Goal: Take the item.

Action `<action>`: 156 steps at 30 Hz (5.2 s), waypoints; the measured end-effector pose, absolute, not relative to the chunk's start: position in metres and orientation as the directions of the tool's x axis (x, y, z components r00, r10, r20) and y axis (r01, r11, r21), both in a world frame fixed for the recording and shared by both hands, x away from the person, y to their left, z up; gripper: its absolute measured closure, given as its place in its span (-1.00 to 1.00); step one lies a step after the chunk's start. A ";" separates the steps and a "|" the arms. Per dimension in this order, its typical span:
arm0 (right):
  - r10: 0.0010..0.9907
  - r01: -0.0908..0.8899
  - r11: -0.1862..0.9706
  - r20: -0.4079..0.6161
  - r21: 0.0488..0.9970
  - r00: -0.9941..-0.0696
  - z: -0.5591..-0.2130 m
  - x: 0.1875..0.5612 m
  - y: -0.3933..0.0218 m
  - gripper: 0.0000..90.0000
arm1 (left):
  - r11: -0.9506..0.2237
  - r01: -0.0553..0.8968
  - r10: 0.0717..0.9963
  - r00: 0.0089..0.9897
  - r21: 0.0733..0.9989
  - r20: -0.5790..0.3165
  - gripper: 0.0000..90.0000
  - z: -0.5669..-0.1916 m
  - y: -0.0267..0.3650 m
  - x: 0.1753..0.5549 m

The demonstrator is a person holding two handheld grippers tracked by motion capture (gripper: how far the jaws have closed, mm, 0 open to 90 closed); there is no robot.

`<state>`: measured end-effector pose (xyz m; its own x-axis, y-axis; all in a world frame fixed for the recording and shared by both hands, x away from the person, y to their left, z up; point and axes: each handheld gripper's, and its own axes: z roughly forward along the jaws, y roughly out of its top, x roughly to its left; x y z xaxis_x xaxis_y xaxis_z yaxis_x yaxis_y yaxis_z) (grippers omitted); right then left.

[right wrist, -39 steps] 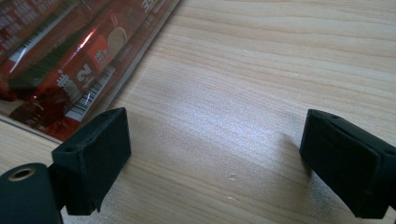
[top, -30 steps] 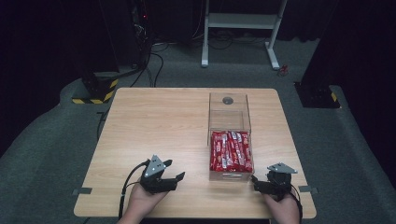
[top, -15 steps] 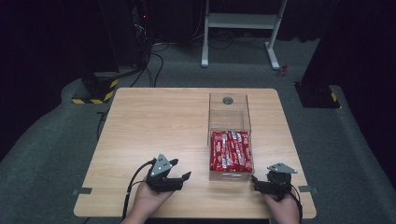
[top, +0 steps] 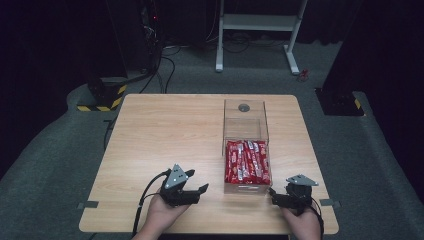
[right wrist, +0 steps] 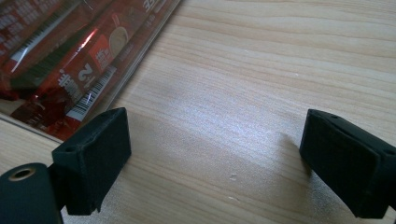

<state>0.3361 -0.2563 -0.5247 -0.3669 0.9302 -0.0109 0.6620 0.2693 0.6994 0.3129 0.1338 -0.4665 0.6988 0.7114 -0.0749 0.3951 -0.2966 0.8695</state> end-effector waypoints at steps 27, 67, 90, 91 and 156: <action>0.930 0.662 0.269 -0.011 0.699 -0.367 -0.525 0.336 -0.256 -0.81 | -0.291 0.375 0.681 0.727 0.880 -0.085 -0.32 -0.455 0.116 0.316; 0.928 0.662 0.273 -0.010 0.698 -0.372 -0.525 0.336 -0.256 -0.81 | -0.299 0.332 0.631 0.772 0.895 -0.075 -0.26 -0.438 0.081 0.323; 0.927 0.664 0.273 -0.007 0.697 -0.374 -0.525 0.336 -0.256 -0.81 | -0.313 0.332 0.624 0.778 0.890 -0.071 -0.07 -0.436 0.056 0.334; 0.927 0.664 0.273 -0.007 0.697 -0.374 -0.525 0.336 -0.256 -0.81 | -0.317 0.330 0.624 0.779 0.889 -0.066 -0.07 -0.436 0.055 0.335; 0.925 0.662 0.277 -0.008 0.697 -0.379 -0.524 0.336 -0.256 -0.81 | -0.240 0.342 0.674 0.733 0.909 -0.097 1.00 -0.445 0.057 0.332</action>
